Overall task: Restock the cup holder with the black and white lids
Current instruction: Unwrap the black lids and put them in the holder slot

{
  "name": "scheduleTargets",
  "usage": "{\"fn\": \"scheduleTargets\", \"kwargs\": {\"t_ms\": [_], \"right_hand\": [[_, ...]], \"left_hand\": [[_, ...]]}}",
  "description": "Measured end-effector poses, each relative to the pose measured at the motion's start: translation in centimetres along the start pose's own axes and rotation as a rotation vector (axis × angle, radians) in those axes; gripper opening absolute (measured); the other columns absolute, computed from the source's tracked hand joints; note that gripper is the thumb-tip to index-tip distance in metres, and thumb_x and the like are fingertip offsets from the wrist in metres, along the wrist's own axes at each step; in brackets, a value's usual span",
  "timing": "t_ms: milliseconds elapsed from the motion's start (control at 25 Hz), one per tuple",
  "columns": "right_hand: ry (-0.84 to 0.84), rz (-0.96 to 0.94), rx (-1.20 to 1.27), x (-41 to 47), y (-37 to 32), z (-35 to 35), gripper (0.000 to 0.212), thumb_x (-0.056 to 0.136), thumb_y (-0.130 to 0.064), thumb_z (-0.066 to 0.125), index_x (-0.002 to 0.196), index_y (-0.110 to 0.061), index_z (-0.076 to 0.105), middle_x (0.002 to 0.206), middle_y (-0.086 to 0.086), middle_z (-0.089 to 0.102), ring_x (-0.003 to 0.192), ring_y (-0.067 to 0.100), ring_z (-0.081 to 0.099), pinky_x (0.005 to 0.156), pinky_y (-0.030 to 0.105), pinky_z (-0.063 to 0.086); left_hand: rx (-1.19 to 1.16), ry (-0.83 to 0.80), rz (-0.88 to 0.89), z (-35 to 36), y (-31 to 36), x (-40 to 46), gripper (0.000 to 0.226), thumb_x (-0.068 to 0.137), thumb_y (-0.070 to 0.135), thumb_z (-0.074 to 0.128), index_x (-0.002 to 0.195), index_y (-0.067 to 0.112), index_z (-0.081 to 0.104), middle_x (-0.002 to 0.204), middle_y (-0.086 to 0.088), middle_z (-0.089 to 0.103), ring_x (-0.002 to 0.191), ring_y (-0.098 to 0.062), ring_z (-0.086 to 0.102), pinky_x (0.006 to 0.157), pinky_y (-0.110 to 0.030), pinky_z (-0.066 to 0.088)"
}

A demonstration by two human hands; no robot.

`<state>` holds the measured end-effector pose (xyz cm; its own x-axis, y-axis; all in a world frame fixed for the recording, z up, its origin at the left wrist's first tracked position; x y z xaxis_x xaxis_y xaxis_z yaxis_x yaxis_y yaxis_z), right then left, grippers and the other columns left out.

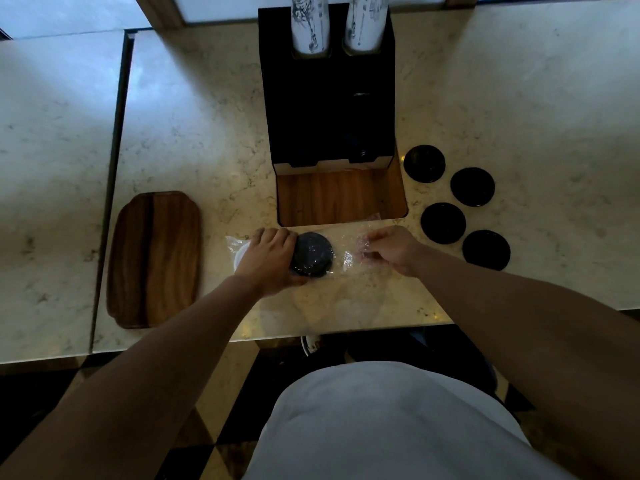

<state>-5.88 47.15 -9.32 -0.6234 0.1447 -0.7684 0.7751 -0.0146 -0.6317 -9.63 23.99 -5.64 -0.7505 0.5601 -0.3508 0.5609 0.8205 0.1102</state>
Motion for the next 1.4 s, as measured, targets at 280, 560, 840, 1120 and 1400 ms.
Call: {"fn": "scheduleTargets", "kwargs": {"t_ms": [280,560,840,1120,1400], "right_hand": [[0.035,0.008,-0.082,0.2,-0.1,-0.6,0.009,0.09,0.004,0.066,0.096,0.001,0.071,0.097,0.021,0.073,0.079,0.026,0.072,0.059,0.029,0.06],[0.097,-0.105,-0.247,0.7,-1.3,-1.3,0.007,0.089,-0.005,0.071,0.093,-0.001,0.075,0.08,0.013,0.074,0.064,0.017,0.071,0.06,0.029,0.062],[0.095,-0.126,-0.269,1.2,-1.5,-1.2,0.008,0.088,-0.005,0.072,0.094,-0.001,0.075,0.08,0.014,0.073,0.067,0.019,0.07,0.069,0.035,0.063],[0.04,-0.119,-0.345,1.1,-1.6,-0.4,0.005,0.087,-0.006,0.073,0.092,-0.008,0.074,0.085,0.011,0.074,0.069,0.018,0.071,0.057,0.026,0.057],[-0.017,-0.138,-0.257,0.6,-1.8,-0.3,0.011,0.087,0.004,0.069,0.092,-0.004,0.075,0.086,0.011,0.073,0.073,0.018,0.069,0.055,0.018,0.053]], "left_hand": [[-0.014,-0.011,0.028,-0.4,0.4,0.8,0.072,0.083,0.062,0.066,0.134,0.013,0.055,0.134,-0.009,0.055,0.126,-0.027,0.046,0.11,-0.042,0.034],[-0.032,0.016,0.065,-0.5,0.7,0.7,0.045,0.094,0.046,0.06,0.13,0.019,0.062,0.129,-0.009,0.057,0.123,-0.027,0.048,0.105,-0.043,0.036],[-0.014,-0.022,-0.054,-0.1,0.2,0.9,0.12,0.063,0.094,0.041,0.15,0.012,0.037,0.144,-0.014,0.049,0.133,-0.032,0.043,0.113,-0.049,0.031],[-0.012,0.027,0.015,-0.8,1.6,2.6,0.091,0.068,0.075,0.068,0.135,0.015,0.054,0.124,-0.006,0.058,0.118,-0.026,0.049,0.105,-0.047,0.037],[-0.141,0.044,0.059,-0.8,2.5,2.5,0.041,0.09,0.048,0.066,0.12,0.021,0.07,0.109,-0.005,0.064,0.107,-0.024,0.056,0.093,-0.042,0.042]]}}
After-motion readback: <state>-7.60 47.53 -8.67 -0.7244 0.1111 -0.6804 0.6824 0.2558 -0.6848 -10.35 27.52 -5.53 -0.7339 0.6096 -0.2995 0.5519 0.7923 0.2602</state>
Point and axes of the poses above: each hand's wrist, its own x-axis towards the middle knuckle, its own z-axis out of the palm, y = z × x, the point moved 9 cm from there along x, towards the middle knuckle
